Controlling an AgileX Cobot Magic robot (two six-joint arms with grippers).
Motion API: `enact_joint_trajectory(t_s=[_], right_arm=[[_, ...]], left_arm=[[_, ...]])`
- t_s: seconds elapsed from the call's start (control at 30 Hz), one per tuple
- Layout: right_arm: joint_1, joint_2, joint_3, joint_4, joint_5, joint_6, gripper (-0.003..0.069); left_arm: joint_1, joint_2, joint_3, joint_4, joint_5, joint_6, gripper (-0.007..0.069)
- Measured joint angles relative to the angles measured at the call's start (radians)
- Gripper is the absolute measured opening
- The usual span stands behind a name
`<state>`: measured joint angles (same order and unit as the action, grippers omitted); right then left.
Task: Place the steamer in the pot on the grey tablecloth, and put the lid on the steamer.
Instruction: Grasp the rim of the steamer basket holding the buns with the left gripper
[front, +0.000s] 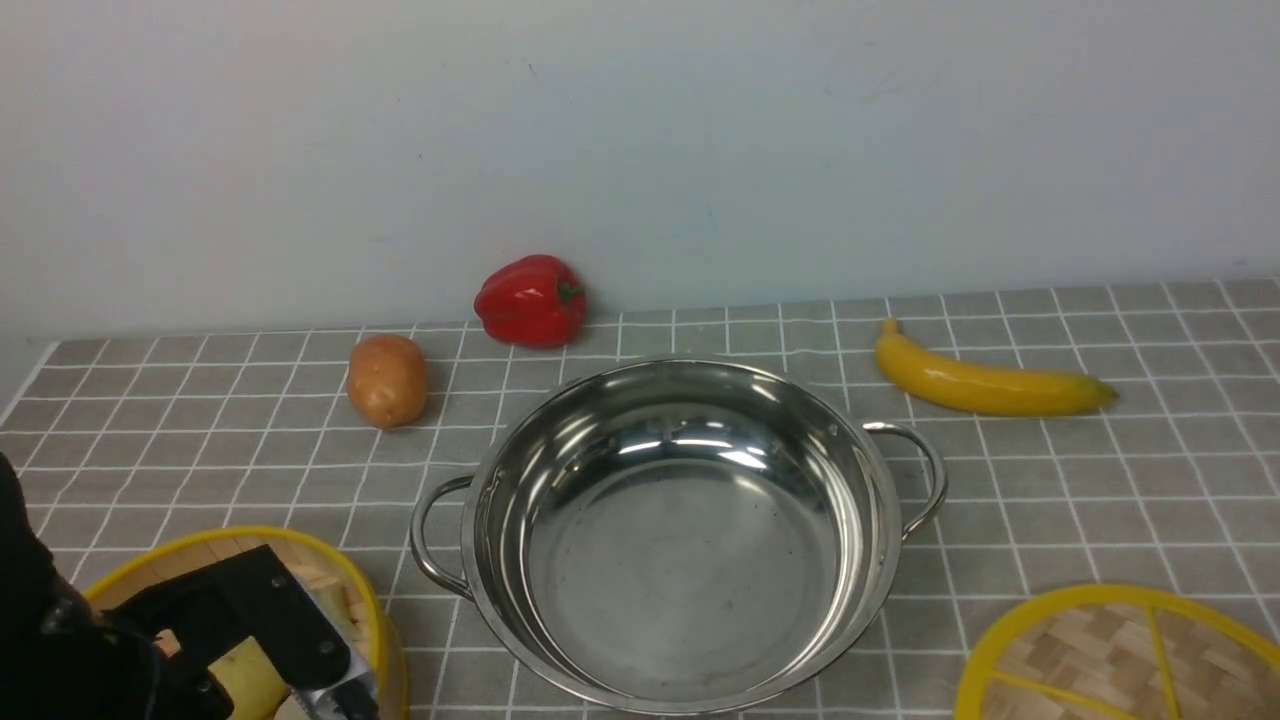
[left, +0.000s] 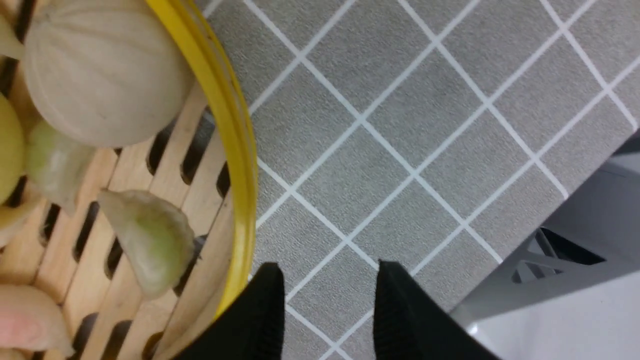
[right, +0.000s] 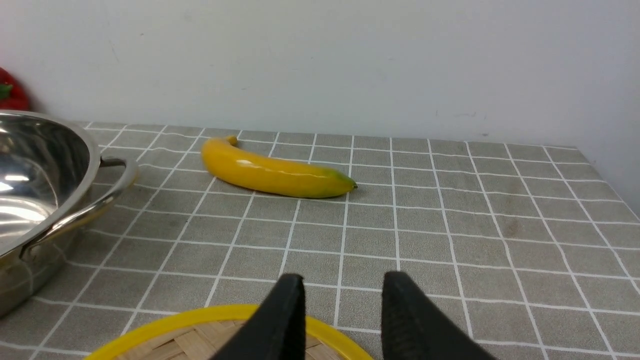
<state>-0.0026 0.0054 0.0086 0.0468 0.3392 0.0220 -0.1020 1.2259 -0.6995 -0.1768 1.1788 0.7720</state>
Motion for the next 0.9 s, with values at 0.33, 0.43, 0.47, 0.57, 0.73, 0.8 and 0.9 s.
enact_joint_trajectory(t_s=[0.33,0.43,0.47,0.57,0.73,0.8,0.9], right_arm=[[0.000,0.000,0.000,0.000,0.000,0.002,0.0243],[0.000,0.000,0.000,0.000,0.000,0.002,0.0243],[0.000,0.000,0.000,0.000,0.000,0.002,0.0243],[0.000,0.000,0.000,0.000,0.000,0.002,0.0243],[0.000,0.000,0.000,0.000,0.000,0.003,0.0243],[0.000,0.000,0.000,0.000,0.000,0.003,0.0243],[0.000,0.000,0.000,0.000,0.000,0.003,0.0243]], left_arm=[[0.000,0.104,0.000,0.048,-0.073,-0.019,0.0243],[0.000,0.122,0.000,0.045,-0.108,-0.020,0.0243],[0.000,0.134,0.000,0.035,-0.121,-0.021,0.0243],[0.000,0.159,0.000,0.026,-0.133,-0.021,0.0243],[0.000,0.204,0.000,0.026,-0.144,-0.021,0.0243],[0.000,0.207,0.000,0.026,-0.147,-0.021,0.0243],[0.000,0.208,0.000,0.027,-0.169,-0.021,0.0243]])
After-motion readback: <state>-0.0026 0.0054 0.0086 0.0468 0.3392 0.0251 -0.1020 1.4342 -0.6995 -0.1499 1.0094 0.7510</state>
